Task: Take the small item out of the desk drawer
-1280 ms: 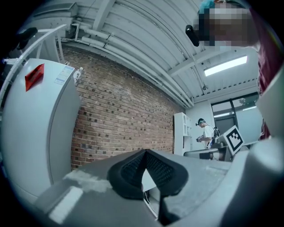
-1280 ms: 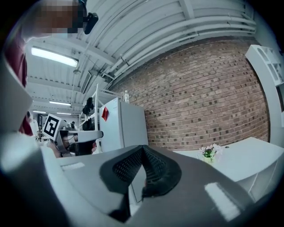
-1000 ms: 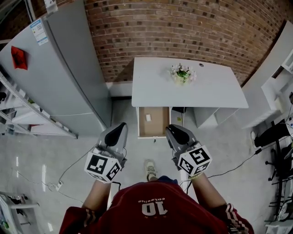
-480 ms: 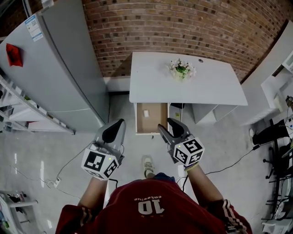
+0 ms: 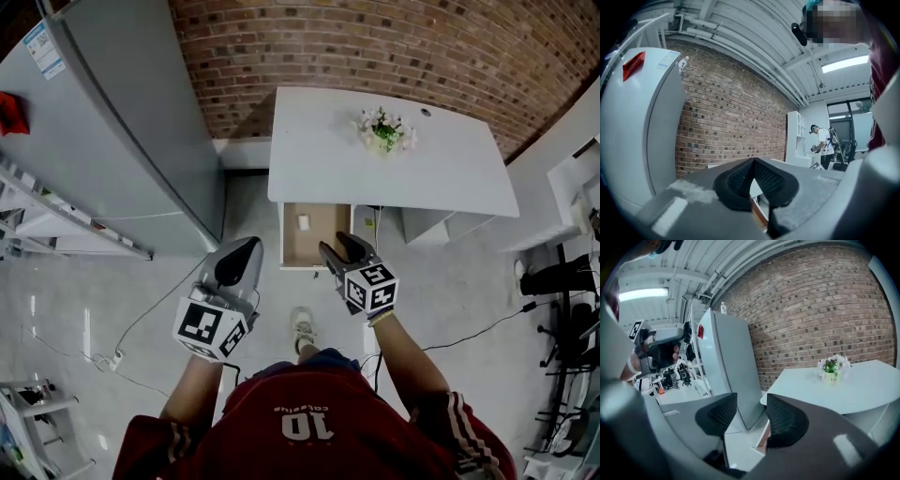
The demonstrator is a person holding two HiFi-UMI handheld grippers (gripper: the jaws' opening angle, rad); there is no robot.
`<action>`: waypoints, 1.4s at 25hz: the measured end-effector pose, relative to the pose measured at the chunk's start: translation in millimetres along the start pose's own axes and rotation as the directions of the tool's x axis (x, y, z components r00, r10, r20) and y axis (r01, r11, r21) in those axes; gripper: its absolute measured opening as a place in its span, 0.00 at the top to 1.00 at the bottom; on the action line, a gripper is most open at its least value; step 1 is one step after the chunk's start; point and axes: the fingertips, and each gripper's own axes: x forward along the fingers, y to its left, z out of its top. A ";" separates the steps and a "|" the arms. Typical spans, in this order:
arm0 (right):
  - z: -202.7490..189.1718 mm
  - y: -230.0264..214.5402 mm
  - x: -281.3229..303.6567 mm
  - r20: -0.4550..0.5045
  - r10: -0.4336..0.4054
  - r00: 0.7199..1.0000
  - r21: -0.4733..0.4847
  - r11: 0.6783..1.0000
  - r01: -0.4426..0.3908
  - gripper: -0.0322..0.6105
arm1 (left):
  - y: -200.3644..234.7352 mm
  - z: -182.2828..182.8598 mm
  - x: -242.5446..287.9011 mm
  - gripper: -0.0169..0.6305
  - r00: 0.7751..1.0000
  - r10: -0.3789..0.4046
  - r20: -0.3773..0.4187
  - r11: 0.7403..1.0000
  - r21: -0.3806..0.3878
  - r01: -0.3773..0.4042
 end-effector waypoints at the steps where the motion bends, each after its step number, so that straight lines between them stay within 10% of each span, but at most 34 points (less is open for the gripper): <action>1: -7.4 -7.1 10.4 -0.016 -0.003 1.000 0.014 1.000 0.003 0.66 | 3.6 -3.7 6.6 0.98 1.000 -0.003 -0.005 1.000 0.003 0.003; 35: -332.1 -208.9 319.9 -0.451 -0.100 0.887 0.047 0.990 0.136 0.63 | 145.9 -262.3 91.8 0.98 0.989 0.114 -0.093 0.993 -0.005 -0.115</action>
